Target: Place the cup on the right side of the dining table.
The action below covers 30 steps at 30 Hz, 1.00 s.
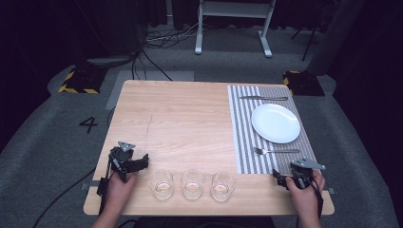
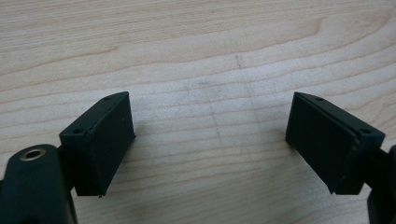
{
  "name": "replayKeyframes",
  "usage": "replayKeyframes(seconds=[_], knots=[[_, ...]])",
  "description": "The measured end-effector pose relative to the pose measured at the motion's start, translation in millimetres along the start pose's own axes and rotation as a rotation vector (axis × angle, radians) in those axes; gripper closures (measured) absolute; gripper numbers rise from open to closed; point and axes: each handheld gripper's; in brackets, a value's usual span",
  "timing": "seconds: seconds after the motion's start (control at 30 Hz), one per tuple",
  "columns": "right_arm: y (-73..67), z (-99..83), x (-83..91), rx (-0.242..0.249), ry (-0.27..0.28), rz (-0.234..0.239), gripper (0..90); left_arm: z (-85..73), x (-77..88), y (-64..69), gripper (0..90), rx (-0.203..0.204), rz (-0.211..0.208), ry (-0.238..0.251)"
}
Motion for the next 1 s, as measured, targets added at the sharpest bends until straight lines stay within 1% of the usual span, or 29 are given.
replayKeyframes(seconds=[0.37, 0.5, 0.6, 0.73, 1.0], knots=[[-0.3, 0.2, -0.1, -0.001, -0.001, 0.000, 17.4, 0.3, -0.1, -0.2, 15.4, -0.003, -0.001, -0.001], [-1.0, 0.1, 0.2, -0.004, -0.002, -0.006, 17.4, 0.8, -0.5, 0.0, 15.3, -0.002, -0.006, -0.001], [-1.2, 0.1, 0.2, -0.007, -0.002, -0.008, 17.5, 1.3, -0.7, -0.6, 15.0, -0.012, -0.010, -0.005], [-1.3, 0.2, 0.3, -0.007, -0.002, -0.008, 17.5, 2.1, -1.8, -0.3, 14.9, -0.009, -0.014, 0.001], [-3.8, 0.3, 0.0, -0.029, -0.002, -0.027, 17.0, 3.0, -2.1, -1.1, 14.9, -0.022, -0.022, -0.005]])
Point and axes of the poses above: each handheld gripper's, and its own axes: x roughly backward along the jaws, z roughly out of its top, y roughly to its right, and after that the axes turned 2 degrees about -y, right-handed
